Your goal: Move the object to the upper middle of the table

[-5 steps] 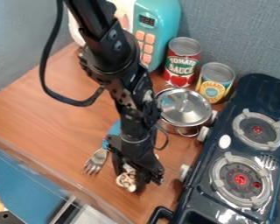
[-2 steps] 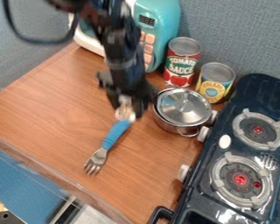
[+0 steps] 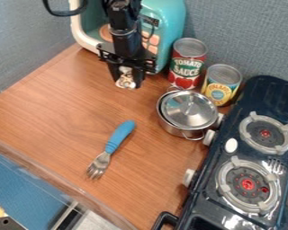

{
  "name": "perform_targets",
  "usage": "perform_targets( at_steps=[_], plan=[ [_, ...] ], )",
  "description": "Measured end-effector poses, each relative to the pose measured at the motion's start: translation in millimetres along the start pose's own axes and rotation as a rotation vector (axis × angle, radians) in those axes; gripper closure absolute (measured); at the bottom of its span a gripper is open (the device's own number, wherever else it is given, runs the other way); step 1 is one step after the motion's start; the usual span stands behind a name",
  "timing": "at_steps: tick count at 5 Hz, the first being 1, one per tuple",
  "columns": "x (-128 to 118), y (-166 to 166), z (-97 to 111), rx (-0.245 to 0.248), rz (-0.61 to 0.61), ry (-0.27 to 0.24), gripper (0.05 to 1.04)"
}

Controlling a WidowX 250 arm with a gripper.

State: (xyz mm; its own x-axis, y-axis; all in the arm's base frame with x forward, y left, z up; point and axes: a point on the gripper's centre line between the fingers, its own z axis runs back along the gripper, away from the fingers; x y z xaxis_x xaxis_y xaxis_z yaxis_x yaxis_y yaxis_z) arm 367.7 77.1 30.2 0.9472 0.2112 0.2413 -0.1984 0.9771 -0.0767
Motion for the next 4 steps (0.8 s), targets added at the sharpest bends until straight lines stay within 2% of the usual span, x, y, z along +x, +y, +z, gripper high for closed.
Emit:
perform_targets(
  at_steps=[1,2,3,4],
  plan=[
    [9.7,12.3,-21.4,0.019,0.018,0.042,0.526],
    [19.8,16.1,-34.5,0.025,0.022,0.045,0.526],
    [19.3,18.1,-56.0,0.032,0.026,0.081,0.526],
    [26.7,9.6,-68.3,0.043,-0.01,0.123,0.528]
  ],
)
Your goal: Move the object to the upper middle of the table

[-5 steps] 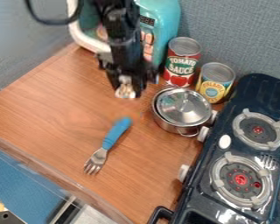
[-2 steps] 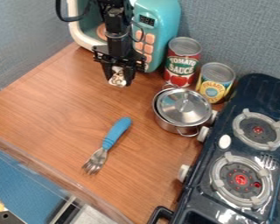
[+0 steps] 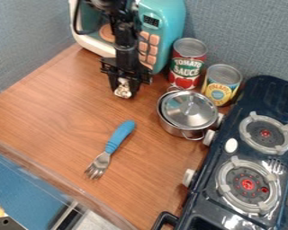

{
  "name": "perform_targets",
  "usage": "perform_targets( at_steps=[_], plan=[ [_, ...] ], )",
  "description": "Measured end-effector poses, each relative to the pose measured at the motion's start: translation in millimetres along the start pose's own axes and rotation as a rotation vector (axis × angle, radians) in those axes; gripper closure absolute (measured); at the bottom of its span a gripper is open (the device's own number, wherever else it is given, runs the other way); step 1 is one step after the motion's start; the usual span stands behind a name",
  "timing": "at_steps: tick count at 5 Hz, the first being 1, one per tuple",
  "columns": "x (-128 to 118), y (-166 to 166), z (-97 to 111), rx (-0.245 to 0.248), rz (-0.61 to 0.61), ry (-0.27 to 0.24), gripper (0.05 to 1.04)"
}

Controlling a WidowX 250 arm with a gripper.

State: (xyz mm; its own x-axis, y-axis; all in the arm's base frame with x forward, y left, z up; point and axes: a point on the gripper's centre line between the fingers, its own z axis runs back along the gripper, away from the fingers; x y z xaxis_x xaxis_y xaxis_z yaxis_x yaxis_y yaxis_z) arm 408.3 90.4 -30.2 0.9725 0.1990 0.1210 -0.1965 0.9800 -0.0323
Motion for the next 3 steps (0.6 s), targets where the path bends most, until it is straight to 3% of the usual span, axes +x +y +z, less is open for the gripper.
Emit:
perform_targets(
  at_steps=[1,2,3],
  plan=[
    [-0.8,-5.1,0.2,-0.013,-0.013,0.007,0.45],
    [-0.7,-4.1,2.0,0.001,-0.018,0.027,0.155],
    [-2.0,-9.9,1.6,-0.036,-0.019,0.032,0.077]
  ],
)
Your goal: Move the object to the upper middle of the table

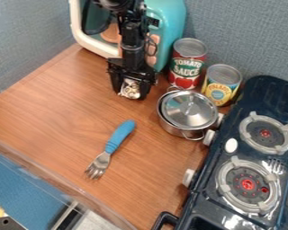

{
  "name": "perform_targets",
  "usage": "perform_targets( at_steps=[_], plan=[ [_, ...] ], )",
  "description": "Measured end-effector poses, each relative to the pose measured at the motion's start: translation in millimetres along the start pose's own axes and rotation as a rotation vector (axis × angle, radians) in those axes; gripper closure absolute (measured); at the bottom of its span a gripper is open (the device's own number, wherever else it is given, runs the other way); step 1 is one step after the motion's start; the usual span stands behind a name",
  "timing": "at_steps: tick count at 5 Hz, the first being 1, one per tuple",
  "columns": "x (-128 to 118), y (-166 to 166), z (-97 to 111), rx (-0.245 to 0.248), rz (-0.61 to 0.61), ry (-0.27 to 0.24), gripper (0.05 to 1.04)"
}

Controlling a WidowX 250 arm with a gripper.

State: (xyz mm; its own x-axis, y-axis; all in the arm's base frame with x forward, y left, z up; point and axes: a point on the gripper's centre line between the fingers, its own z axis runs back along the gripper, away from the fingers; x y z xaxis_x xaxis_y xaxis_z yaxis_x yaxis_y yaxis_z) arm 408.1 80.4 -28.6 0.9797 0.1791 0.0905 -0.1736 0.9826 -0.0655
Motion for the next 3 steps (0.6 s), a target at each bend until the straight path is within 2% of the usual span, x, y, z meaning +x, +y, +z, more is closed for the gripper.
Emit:
perform_targets(
  at_steps=[1,2,3],
  plan=[
    [-4.0,2.8,9.8,-0.022,0.015,-0.024,0.083],
    [-0.6,5.5,39.6,-0.047,0.032,-0.087,0.083],
    [-0.2,6.5,41.6,-0.047,0.033,-0.094,0.083]
  ],
)
